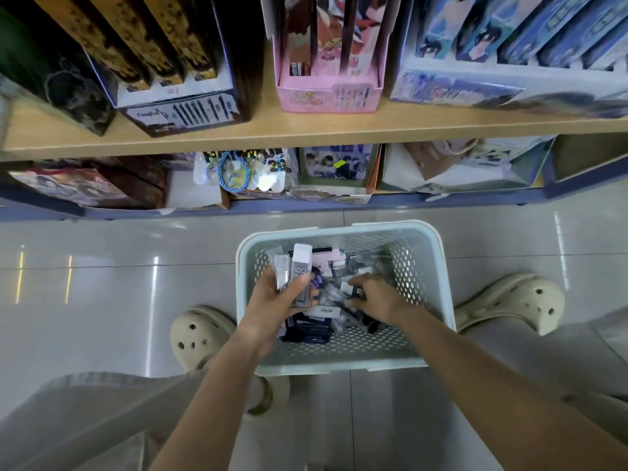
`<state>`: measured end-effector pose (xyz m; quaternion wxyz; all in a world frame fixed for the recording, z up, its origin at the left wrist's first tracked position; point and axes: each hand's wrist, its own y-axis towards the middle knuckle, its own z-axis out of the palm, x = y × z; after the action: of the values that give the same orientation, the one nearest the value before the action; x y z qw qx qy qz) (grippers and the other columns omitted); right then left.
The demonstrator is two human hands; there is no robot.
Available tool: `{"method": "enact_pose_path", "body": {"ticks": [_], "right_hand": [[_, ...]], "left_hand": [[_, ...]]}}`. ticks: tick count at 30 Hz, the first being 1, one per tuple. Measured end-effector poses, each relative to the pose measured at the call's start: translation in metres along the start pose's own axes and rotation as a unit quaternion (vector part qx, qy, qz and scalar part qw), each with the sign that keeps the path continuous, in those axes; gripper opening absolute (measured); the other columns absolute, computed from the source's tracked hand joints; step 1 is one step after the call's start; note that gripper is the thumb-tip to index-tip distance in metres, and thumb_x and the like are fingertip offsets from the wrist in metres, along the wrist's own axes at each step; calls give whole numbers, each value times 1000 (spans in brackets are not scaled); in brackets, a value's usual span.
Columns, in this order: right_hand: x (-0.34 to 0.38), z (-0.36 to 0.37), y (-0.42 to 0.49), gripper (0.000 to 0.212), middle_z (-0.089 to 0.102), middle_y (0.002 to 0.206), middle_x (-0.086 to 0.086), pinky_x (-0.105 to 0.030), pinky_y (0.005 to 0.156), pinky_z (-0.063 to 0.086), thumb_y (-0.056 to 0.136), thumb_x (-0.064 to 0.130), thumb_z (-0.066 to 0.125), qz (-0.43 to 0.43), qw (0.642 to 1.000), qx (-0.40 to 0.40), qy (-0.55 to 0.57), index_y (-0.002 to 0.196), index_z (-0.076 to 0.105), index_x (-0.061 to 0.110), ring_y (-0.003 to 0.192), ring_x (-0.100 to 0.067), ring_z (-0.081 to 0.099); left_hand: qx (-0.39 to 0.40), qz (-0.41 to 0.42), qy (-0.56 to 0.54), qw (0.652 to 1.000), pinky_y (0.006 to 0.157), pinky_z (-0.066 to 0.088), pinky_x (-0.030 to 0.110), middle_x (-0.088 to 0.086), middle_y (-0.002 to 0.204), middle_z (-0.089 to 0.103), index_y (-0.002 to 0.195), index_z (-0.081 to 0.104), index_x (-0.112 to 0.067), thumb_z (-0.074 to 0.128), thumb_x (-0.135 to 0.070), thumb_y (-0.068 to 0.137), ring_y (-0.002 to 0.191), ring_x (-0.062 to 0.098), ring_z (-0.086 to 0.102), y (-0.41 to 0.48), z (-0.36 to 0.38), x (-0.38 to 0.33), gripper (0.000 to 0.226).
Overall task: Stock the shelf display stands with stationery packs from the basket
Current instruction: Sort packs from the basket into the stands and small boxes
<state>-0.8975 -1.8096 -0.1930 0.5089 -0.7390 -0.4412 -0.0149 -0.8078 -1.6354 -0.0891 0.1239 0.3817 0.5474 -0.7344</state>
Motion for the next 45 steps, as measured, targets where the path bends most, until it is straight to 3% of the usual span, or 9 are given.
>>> {"method": "enact_pose_path", "body": {"ticks": [4, 10, 13, 22, 26, 31, 36, 40, 45], "right_hand": [[6, 12, 12, 37, 37, 137, -9, -25, 105, 32, 89, 28, 64, -11, 999, -16, -40, 123, 58, 16, 123, -26, 45], [12, 12, 10, 18, 56, 119, -8, -27, 94, 39, 92, 8, 53, -47, 996, -76, -30, 108, 62, 10, 107, -21, 55], [15, 8, 1, 19, 67, 109, -13, -33, 82, 49, 95, 6, 47, -29, 995, -88, 28, 113, 53, 8, 96, -25, 63], [48, -35, -51, 15, 66, 110, -2, -25, 85, 48, 95, 16, 54, -99, 972, -120, 174, 108, 52, 9, 100, -13, 63], [69, -56, -84, 18, 62, 88, 8, -12, 69, 45, 97, 12, 49, -114, 950, -145, 253, 106, 51, -4, 74, 5, 60], [93, -82, -126, 18, 63, 97, -15, -17, 68, 49, 92, 5, 57, -126, 919, -196, 317, 105, 48, -4, 83, -14, 62], [105, -115, -174, 20, 68, 89, -17, -27, 83, 49, 85, 11, 68, -158, 912, -227, 303, 97, 56, 1, 83, -15, 65], [113, -148, -213, 20, 67, 85, -6, -22, 67, 56, 85, -4, 63, -203, 889, -253, 323, 92, 49, 8, 70, -3, 66], [134, -202, -260, 15, 63, 92, -6, -26, 70, 58, 93, 2, 53, -274, 844, -329, 323, 91, 45, 15, 80, -12, 65]], "left_hand": [[-19, -11, 18, 1000, 72, 58, 32, 5, 99, 72, 118, 57, -6, 59, -11, 90, 82, 17, 71, 4, 0, 6, 28], [-27, -21, 19, 999, 77, 59, 35, 5, 94, 73, 113, 55, -6, 60, -14, 89, 81, 19, 71, 6, 5, 9, 25], [-37, -19, 15, 999, 80, 58, 40, 6, 88, 73, 112, 55, -1, 60, -14, 90, 77, 19, 71, 4, 9, 7, 27], [-53, 23, 36, 998, 77, 58, 40, 6, 89, 70, 102, 57, -9, 62, -18, 91, 81, 24, 68, -12, 23, -14, 15], [-47, 39, 44, 997, 84, 55, 47, 10, 101, 70, 109, 56, -11, 69, -25, 86, 97, 30, 67, -30, 32, -31, 30], [-21, 93, 61, 994, 98, 48, 45, 5, 111, 69, 111, 55, -19, 70, -27, 85, 100, 21, 64, -63, 37, -60, 31], [5, 158, 75, 984, 111, 32, 47, 8, 150, 37, 146, 28, -17, 74, -69, 60, 136, 35, 36, -94, 42, -90, 111], [37, 195, 53, 979, 104, 38, 59, 18, 141, 46, 139, 37, -14, 71, -82, 41, 128, 52, 36, -107, 45, -116, 124], [64, 276, 51, 958, 94, 44, 57, 12, 94, 65, 114, 52, -14, 77, -63, 58, 86, 37, 61, -153, 59, -173, 78]]}}
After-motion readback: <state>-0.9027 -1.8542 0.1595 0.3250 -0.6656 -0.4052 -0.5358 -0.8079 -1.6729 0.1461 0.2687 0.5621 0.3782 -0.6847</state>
